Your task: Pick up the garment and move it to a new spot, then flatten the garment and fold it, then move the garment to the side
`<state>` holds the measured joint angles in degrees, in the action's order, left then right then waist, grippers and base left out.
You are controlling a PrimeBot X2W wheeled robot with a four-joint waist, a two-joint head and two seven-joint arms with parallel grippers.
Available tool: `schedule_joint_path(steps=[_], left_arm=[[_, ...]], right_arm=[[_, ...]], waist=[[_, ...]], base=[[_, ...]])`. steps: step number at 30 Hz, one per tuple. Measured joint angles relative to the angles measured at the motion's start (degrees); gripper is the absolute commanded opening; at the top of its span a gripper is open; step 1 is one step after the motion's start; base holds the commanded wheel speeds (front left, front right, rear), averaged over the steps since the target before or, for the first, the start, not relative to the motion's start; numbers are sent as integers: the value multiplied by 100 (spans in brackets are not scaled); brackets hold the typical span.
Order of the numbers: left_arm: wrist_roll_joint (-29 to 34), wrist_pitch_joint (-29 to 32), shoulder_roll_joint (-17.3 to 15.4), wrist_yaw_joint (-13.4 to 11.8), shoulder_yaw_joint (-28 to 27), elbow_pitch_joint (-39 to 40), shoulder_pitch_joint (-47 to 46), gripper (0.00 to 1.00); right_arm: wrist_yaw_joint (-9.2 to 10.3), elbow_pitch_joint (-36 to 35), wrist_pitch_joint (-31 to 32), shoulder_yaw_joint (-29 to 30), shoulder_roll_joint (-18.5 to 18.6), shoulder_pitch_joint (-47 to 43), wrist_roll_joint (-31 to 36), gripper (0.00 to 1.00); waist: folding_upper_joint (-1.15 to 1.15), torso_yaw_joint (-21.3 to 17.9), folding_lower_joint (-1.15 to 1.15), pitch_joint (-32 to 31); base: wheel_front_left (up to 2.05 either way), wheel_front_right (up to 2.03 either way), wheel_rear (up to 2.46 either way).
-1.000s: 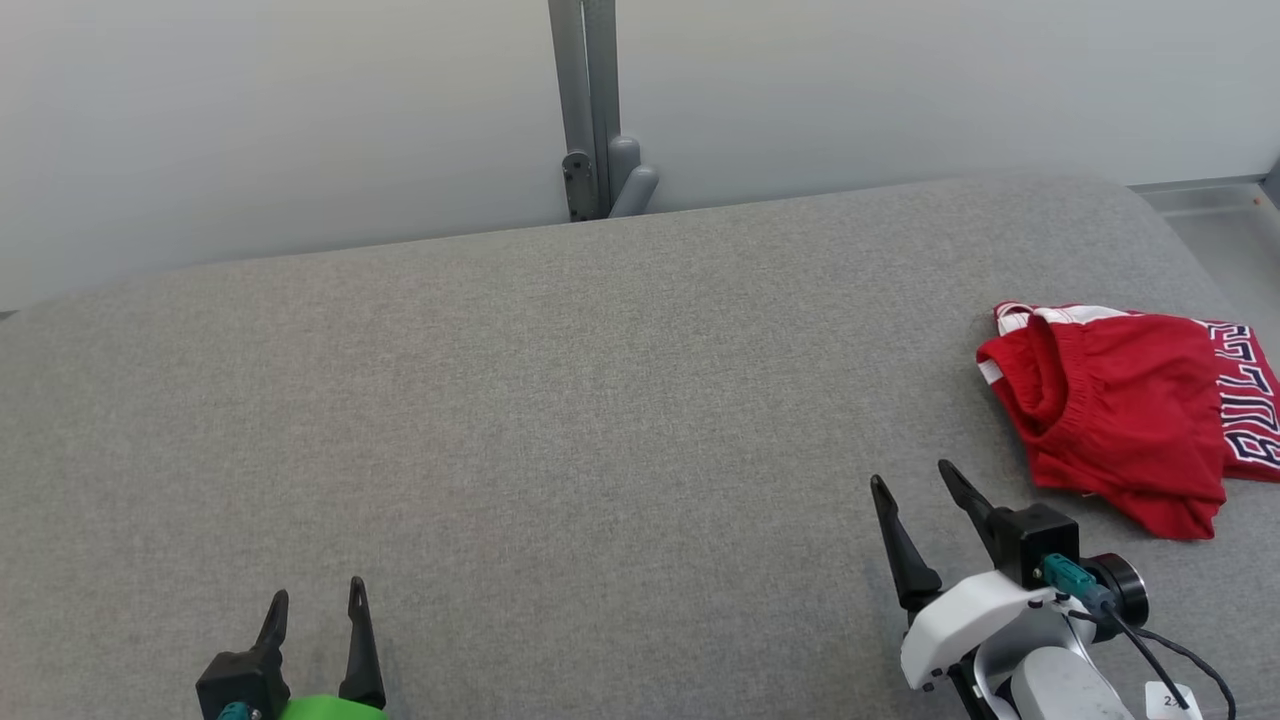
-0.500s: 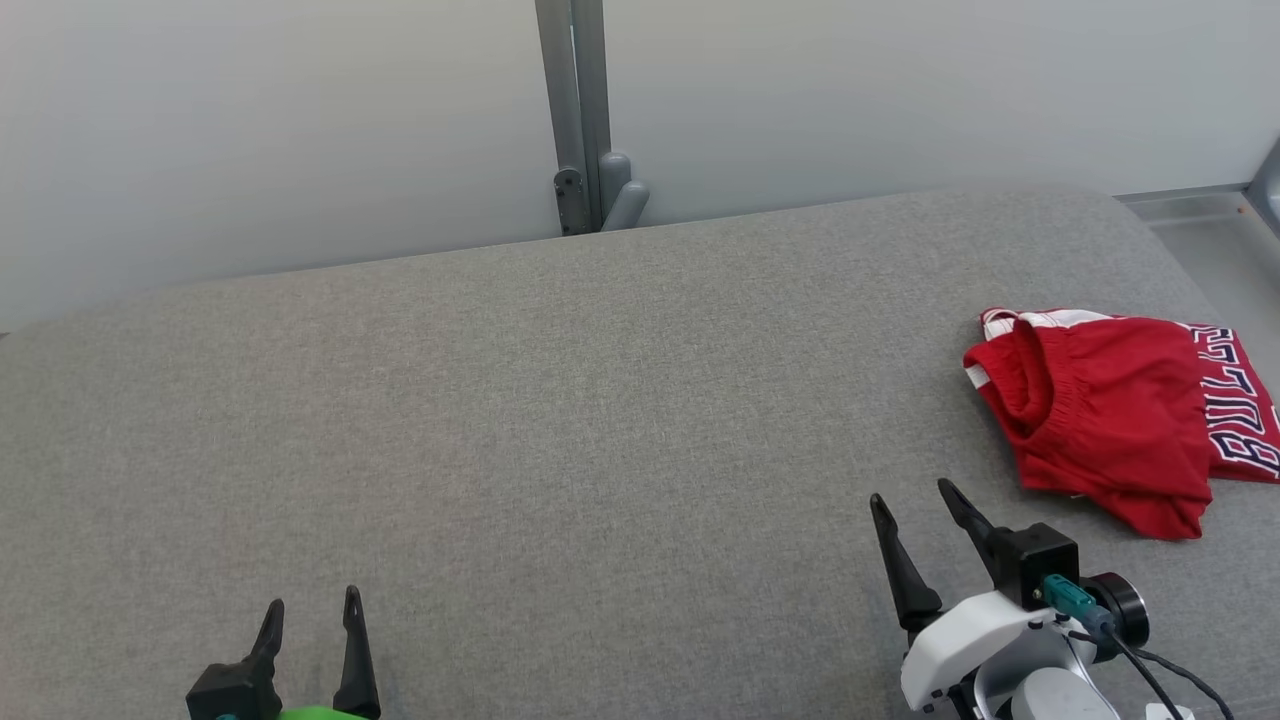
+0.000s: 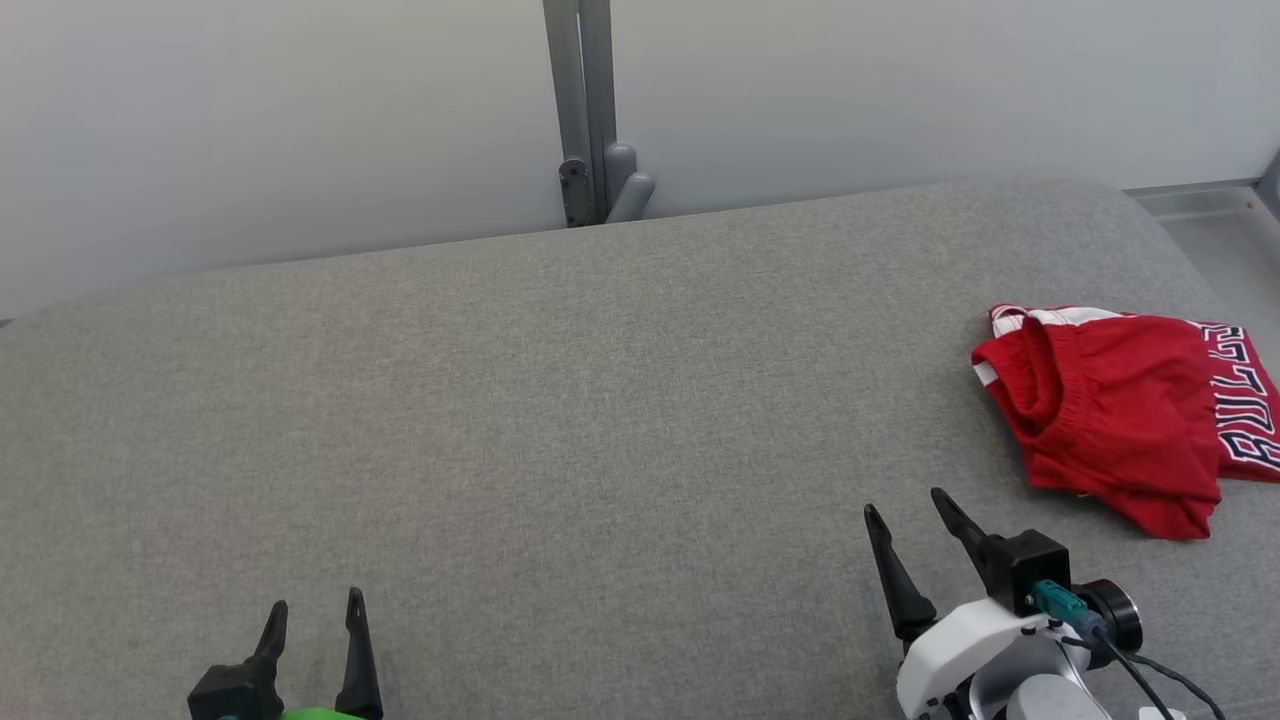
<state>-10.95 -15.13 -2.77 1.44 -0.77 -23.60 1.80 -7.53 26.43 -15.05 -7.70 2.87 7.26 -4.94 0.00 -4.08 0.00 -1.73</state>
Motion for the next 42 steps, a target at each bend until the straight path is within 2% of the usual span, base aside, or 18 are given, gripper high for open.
schedule_joint_path(steps=[19, 20, 26, 42], left_arm=[[-164, 0, 0, 14, 64, -55, 21, 100], [-238, 0, -1, 56, 66, -71, 21, 0], [-307, 43, 38, 56, 71, -314, 31, 0], [-1898, 457, 38, 142, -48, -89, -14, 0]], right_arm=[[3, 78, 0, -94, -5, 27, 56, 100], [3, 79, 0, -108, -5, 27, 55, 0], [3, 293, 43, -102, -24, -177, 10, 0], [3, 24, 491, 209, -26, -202, -1775, 0]], waist=[[0, 101, 0, 93], [0, 100, 0, 96], [0, 103, 0, 100], [0, 143, 0, 111]], base=[[0, 0, 0], [0, 0, 0], [0, 0, 0], [0, 0, 0]])
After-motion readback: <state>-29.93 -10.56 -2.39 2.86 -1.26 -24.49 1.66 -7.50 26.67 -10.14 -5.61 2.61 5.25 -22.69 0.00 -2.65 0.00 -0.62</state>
